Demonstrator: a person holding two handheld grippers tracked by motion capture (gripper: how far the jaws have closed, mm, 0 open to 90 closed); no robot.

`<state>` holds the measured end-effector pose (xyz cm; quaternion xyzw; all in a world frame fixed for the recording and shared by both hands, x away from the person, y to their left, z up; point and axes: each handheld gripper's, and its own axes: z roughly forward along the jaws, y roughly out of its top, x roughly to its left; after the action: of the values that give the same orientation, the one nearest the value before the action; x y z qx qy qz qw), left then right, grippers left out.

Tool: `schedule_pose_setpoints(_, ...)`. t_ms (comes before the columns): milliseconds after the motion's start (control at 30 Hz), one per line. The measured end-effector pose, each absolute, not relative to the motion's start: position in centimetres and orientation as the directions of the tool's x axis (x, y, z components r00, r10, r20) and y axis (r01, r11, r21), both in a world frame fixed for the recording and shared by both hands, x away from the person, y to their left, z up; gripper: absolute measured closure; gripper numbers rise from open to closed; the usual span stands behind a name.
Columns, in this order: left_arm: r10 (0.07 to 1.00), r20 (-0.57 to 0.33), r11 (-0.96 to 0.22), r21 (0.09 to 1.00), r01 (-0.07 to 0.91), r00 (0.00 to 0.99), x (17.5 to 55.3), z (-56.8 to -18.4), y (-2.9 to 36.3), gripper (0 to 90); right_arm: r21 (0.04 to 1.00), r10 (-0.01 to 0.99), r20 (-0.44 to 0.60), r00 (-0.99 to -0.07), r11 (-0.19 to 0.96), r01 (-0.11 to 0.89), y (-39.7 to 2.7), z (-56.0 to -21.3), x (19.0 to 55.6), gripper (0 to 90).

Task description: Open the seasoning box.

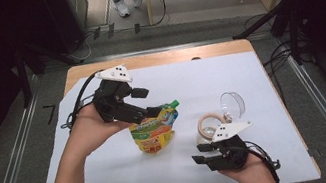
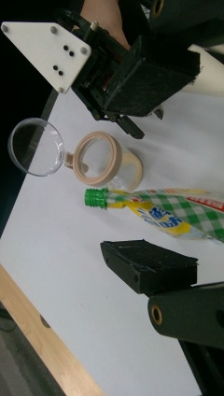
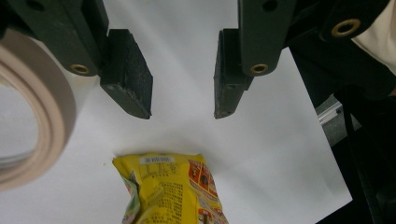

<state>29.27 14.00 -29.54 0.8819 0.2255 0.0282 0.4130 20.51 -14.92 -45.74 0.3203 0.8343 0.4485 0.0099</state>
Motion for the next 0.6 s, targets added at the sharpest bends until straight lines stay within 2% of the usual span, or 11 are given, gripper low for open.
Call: schedule_pose_setpoints(600, 0.454, -0.169, -0.526, 0.742, 0.416, 0.875, 29.0, -31.7, 18.1, 27.5, 0.767, 0.505, 0.255, -0.824, 0.413, 0.49, -10.6, -45.4, 22.1, 58.3)
